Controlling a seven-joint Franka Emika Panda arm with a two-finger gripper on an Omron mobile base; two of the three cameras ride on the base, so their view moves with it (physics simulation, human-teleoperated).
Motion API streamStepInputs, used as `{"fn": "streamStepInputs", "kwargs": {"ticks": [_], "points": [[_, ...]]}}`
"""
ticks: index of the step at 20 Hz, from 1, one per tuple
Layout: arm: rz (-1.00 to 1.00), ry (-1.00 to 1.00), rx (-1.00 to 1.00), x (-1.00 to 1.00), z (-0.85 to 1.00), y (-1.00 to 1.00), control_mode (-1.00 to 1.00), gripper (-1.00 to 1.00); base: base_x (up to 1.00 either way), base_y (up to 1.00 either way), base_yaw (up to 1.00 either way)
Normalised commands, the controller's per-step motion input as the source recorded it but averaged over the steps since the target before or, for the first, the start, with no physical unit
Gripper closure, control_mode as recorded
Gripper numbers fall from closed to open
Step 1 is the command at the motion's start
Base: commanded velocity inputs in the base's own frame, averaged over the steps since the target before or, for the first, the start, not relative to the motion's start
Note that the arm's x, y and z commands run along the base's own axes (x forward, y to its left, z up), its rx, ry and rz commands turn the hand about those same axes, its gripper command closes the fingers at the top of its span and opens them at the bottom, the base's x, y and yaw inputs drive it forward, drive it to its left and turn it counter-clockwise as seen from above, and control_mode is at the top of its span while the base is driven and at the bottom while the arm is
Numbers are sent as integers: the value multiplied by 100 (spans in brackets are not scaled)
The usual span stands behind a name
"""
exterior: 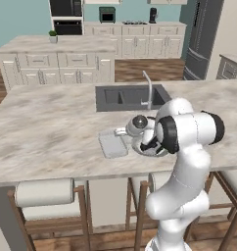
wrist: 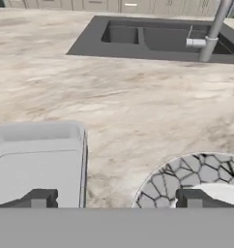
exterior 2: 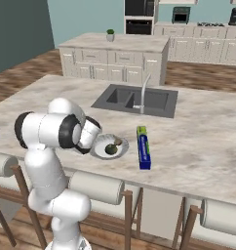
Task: Retrieve the tupperware and aluminum foil from the cabinet and place them on the dining counter near the plate with squash and garlic to prepare for storing leftovers.
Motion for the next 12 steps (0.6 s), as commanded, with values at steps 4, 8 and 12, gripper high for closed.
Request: {"fn": "streamStepInputs", "kwargs": {"ticks": [4, 8, 12], "points": [[2, 0, 3, -98, 100, -39, -100, -100, 0, 0, 0], [7, 0, 0, -55, 100, -11, -100, -100, 0, 0, 0], [4, 1, 0, -3, 100, -7, -100, -100, 0, 0, 0]]}}
